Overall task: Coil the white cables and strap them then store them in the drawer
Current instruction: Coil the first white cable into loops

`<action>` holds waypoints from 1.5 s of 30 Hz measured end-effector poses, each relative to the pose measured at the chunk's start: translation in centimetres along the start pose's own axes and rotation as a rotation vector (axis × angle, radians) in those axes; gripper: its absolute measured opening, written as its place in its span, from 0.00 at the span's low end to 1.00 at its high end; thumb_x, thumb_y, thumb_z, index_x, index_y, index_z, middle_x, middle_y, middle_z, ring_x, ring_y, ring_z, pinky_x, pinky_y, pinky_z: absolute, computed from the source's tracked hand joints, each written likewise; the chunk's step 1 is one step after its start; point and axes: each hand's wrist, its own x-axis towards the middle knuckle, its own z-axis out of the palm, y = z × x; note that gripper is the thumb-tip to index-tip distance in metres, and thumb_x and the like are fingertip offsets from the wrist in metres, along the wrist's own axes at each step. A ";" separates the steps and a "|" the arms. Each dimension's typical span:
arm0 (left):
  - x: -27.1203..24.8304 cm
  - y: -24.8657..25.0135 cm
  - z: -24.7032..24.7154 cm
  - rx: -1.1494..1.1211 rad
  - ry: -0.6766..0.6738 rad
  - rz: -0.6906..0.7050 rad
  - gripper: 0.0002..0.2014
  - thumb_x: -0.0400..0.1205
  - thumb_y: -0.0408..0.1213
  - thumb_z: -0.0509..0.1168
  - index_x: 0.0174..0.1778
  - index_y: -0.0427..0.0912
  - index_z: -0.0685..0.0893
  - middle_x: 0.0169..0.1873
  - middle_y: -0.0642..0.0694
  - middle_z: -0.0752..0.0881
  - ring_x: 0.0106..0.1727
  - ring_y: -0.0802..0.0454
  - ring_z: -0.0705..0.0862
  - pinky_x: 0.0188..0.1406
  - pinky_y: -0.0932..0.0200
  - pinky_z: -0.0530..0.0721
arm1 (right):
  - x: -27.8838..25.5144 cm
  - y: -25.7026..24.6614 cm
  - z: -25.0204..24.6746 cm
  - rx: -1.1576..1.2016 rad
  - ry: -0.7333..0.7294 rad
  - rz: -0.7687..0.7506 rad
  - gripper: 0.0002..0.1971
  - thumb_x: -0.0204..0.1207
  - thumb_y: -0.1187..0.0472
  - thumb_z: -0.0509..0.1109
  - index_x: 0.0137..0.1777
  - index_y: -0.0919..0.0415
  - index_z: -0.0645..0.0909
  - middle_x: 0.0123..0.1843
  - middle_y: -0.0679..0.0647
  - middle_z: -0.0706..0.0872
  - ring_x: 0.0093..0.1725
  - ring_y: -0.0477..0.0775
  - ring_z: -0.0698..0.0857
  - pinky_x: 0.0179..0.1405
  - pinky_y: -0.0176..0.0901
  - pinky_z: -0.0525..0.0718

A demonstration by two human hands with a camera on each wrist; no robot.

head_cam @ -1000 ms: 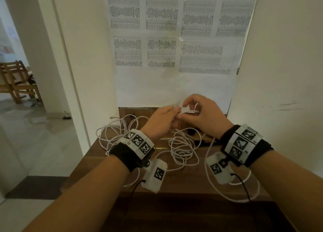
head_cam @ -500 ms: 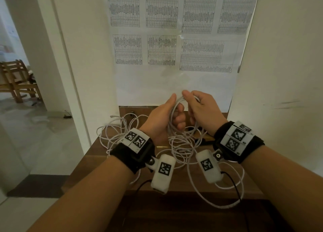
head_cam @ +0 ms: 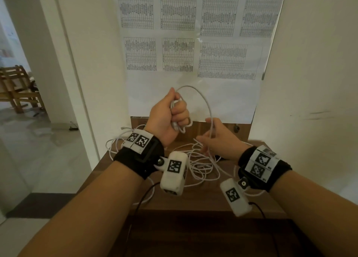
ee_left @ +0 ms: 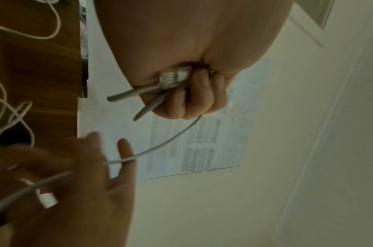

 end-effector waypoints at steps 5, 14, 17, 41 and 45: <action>0.6 0.3 -0.2 0.214 0.171 0.135 0.16 0.92 0.47 0.49 0.39 0.48 0.68 0.20 0.54 0.66 0.19 0.58 0.62 0.23 0.63 0.62 | -0.2 0.8 0.9 -0.541 -0.209 -0.082 0.24 0.85 0.56 0.66 0.79 0.56 0.67 0.45 0.45 0.82 0.41 0.47 0.82 0.43 0.42 0.81; -0.5 -3.2 -0.5 1.207 0.088 0.089 0.22 0.91 0.46 0.54 0.69 0.29 0.74 0.41 0.44 0.88 0.40 0.55 0.88 0.40 0.68 0.78 | -0.4 -4.7 -2.6 -0.592 -0.120 -0.360 0.12 0.79 0.49 0.74 0.37 0.53 0.89 0.28 0.44 0.84 0.27 0.40 0.79 0.34 0.37 0.79; -1.0 -3.4 -0.1 1.106 0.017 0.093 0.20 0.92 0.43 0.51 0.39 0.39 0.78 0.26 0.47 0.82 0.24 0.54 0.81 0.26 0.66 0.74 | -0.1 -4.3 -3.3 -0.487 0.102 -0.419 0.16 0.69 0.45 0.81 0.33 0.56 0.85 0.32 0.50 0.87 0.32 0.47 0.82 0.36 0.47 0.81; -0.8 -1.1 1.4 -0.012 -0.089 -0.209 0.25 0.88 0.54 0.53 0.27 0.45 0.74 0.14 0.55 0.63 0.12 0.61 0.61 0.16 0.66 0.57 | 1.0 -2.4 -2.0 -0.046 0.181 -0.345 0.24 0.83 0.48 0.69 0.38 0.72 0.80 0.31 0.68 0.82 0.30 0.51 0.78 0.35 0.45 0.77; -0.6 -0.9 1.1 -0.080 -0.094 -0.202 0.26 0.88 0.53 0.52 0.27 0.44 0.76 0.16 0.54 0.65 0.14 0.59 0.64 0.20 0.65 0.61 | 0.7 -2.0 -1.1 -0.085 0.184 -0.304 0.19 0.87 0.52 0.66 0.37 0.65 0.78 0.23 0.56 0.80 0.19 0.49 0.77 0.25 0.43 0.77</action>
